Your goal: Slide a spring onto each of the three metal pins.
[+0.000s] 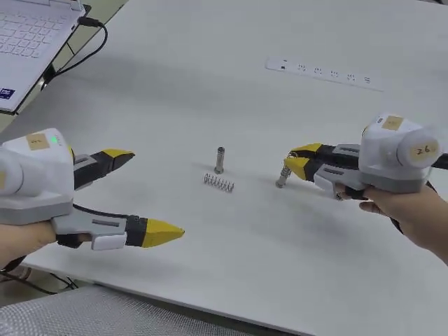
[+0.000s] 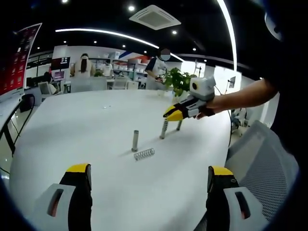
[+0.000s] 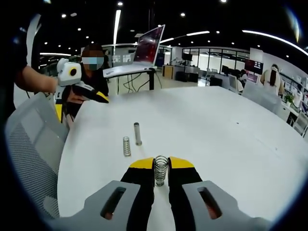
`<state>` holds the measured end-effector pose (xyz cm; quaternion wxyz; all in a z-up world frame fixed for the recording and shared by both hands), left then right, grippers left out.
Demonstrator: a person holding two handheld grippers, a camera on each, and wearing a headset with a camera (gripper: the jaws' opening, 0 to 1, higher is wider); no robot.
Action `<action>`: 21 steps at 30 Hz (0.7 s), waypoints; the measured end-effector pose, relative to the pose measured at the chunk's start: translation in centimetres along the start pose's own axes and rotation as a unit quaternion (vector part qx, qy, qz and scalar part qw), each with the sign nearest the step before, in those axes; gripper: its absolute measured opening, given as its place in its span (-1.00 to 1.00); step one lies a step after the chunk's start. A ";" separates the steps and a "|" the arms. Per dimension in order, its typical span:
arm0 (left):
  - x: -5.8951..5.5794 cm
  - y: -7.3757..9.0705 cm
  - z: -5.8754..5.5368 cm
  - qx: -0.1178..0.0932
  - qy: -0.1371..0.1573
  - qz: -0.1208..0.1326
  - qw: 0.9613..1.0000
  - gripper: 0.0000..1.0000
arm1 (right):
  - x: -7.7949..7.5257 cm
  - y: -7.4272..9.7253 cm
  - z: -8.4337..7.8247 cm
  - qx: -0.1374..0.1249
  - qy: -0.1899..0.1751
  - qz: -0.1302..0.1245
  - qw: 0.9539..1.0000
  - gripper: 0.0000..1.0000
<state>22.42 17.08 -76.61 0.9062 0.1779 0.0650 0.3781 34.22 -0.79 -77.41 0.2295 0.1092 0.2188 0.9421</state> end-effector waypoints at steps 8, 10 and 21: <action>-0.1 0.0 -0.3 0.003 0.000 0.000 1.000 0.96 | -0.3 -0.6 -1.1 0.018 0.001 -0.001 1.000 -0.85; -0.1 0.1 -0.3 0.003 0.001 0.001 1.000 0.96 | -0.4 -0.7 -1.5 0.021 0.001 -0.002 1.000 -0.85; 0.1 0.2 -0.4 0.004 0.001 0.002 1.000 0.95 | -0.4 -0.9 -2.2 0.040 -0.004 -0.003 0.999 -0.84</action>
Point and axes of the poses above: the centre of the closed fingertips' face, and the gripper's own axes: y roughly backward along the fingers, x roughly to its left, z roughly out of its top, the point moved 2 cm from there along y, roughly backward along the fingers, and after that the axes turned 10 degrees about -y, right-handed, at the moved point
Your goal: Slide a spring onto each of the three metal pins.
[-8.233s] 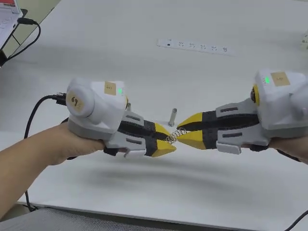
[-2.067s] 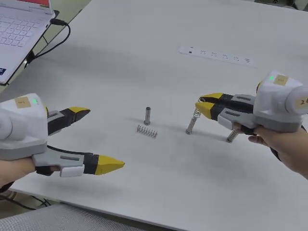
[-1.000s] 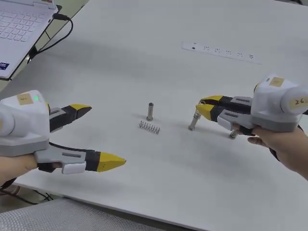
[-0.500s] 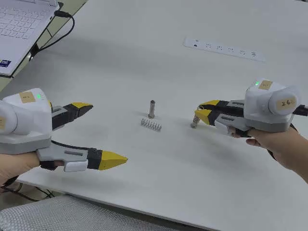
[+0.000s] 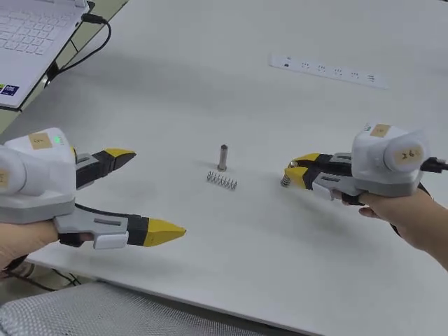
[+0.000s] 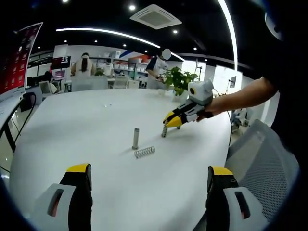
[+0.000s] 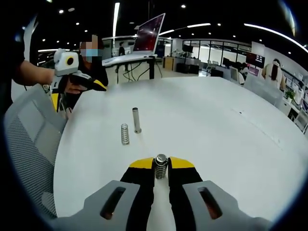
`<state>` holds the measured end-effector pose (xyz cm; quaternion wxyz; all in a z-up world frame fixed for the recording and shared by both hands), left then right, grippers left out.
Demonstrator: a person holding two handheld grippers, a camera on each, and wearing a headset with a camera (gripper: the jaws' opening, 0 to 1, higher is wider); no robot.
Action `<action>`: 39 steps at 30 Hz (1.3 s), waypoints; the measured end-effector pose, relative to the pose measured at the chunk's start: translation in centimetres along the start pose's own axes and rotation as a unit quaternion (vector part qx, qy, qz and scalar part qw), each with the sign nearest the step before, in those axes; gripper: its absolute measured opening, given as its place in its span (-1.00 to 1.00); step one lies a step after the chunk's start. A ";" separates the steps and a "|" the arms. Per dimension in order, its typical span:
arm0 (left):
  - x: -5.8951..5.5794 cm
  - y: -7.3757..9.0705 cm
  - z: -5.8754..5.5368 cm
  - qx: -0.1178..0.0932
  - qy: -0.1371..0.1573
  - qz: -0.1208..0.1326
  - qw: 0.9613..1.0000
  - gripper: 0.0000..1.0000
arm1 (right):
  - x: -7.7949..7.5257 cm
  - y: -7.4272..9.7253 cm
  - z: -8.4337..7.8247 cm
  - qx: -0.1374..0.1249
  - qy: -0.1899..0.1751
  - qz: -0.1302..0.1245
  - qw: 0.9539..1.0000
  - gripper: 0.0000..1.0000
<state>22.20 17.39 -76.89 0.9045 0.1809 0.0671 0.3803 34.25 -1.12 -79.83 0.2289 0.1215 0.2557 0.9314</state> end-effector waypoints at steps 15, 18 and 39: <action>0.3 0.0 0.7 -0.002 -0.004 -0.002 1.000 0.95 | 0.0 0.2 0.2 0.003 -0.013 -0.004 1.000 -0.61; 0.3 -0.1 0.8 -0.002 -0.006 -0.001 1.000 0.95 | -0.1 0.6 0.8 -0.004 -0.018 -0.006 1.000 -0.61; 0.0 -0.4 1.2 -0.002 -0.010 -0.006 1.000 0.95 | 1.5 3.3 2.9 -0.051 -0.018 0.012 0.998 -0.44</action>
Point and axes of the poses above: the centre of the closed fingertips' face, and the gripper's own axes: y roughly backward along the fingers, x roughly to its left, z roughly out of its top, the point moved 2 cm from there along y, roughly backward along the fingers, and after that the axes turned 10 degrees about -y, right-handed, at the moved point
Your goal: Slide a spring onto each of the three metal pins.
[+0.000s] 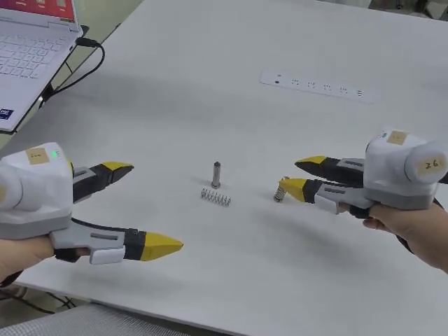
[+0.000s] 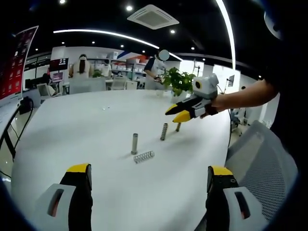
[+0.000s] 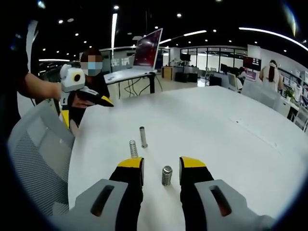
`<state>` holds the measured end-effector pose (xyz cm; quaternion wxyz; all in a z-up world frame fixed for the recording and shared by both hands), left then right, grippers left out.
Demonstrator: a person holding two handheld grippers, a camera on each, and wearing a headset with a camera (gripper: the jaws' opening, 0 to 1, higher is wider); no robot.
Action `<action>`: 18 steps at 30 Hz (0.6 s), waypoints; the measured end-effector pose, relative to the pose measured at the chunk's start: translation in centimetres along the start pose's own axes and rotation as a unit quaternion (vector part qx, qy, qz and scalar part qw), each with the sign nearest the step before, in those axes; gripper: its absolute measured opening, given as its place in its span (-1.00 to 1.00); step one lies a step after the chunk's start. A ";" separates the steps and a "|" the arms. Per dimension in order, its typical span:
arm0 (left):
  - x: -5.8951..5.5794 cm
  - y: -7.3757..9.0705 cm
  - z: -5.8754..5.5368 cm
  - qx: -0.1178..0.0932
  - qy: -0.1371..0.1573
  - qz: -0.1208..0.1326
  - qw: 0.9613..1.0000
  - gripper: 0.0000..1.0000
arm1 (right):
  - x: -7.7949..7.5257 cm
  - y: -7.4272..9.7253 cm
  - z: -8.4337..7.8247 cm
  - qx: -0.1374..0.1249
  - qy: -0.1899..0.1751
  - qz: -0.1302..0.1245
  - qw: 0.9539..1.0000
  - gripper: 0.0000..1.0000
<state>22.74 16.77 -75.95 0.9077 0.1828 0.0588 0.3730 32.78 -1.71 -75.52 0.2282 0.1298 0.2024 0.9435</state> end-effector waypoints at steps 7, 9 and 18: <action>0.1 -0.1 0.1 0.000 -0.002 0.000 1.000 0.95 | 1.3 0.5 1.0 -0.019 0.004 0.012 1.000 -0.46; 0.2 -0.1 0.1 0.001 -0.002 0.000 1.000 0.95 | 1.6 0.5 1.1 -0.021 0.005 0.017 1.000 -0.46; 0.3 -0.4 0.5 -0.001 -0.005 -0.002 1.000 0.94 | 3.1 -0.2 1.9 -0.029 0.012 0.035 0.999 -0.47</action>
Point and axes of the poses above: the centre of the closed fingertips' face, and the gripper's own axes: y roughly backward along the fingers, x roughly to its left, z roughly out of its top, the point moved 2 cm from there along y, roughly backward along the fingers, and after that the axes turned 10 degrees about -y, right-handed, at the moved point
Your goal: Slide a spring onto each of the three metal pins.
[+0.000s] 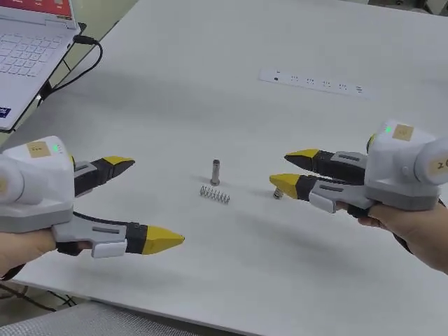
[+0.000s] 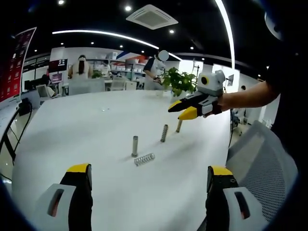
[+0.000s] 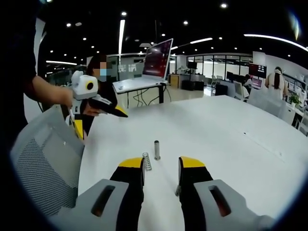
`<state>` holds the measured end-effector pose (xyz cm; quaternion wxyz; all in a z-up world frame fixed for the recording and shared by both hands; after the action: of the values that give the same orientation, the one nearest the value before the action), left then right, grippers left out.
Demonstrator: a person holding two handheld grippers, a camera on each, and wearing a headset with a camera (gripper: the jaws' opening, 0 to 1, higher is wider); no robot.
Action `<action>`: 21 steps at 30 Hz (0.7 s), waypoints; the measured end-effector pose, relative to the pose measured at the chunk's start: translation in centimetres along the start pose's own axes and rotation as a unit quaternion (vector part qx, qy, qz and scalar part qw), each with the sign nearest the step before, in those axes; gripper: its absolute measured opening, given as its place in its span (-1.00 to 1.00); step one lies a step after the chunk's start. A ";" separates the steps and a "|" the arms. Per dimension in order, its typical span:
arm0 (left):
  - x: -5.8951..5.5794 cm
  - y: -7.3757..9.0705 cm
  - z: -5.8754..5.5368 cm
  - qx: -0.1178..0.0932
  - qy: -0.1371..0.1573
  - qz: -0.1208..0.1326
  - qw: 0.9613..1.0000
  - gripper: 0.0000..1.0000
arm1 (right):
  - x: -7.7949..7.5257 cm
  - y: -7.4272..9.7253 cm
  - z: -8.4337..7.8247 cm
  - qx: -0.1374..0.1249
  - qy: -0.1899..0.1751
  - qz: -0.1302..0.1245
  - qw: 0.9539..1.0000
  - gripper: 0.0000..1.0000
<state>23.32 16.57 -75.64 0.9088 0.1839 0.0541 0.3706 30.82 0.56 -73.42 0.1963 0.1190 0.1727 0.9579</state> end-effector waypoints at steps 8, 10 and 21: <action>0.0 -0.2 0.1 -0.001 -0.001 -0.001 1.000 0.94 | 1.4 -1.8 0.3 0.004 0.010 0.024 1.000 -0.52; 0.0 -0.2 0.1 -0.002 0.000 -0.001 1.000 0.94 | 2.1 -2.6 0.1 0.009 0.014 0.035 0.999 -0.53; 0.4 0.1 0.1 -0.003 0.001 0.004 1.000 0.94 | 4.0 -5.4 -0.7 0.029 0.028 0.064 0.997 -0.55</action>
<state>23.57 16.87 -75.51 0.9078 0.1810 0.0529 0.3746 28.87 6.66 -75.41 0.1264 0.1086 0.1974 0.9660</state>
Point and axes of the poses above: the centre of the closed fingertips' face, and the gripper's own axes: y roughly backward along the fingers, x roughly to its left, z roughly out of its top, the point moved 2 cm from there along y, roughly backward along the fingers, and after that the axes turned 10 degrees about -y, right-handed, at the moved point
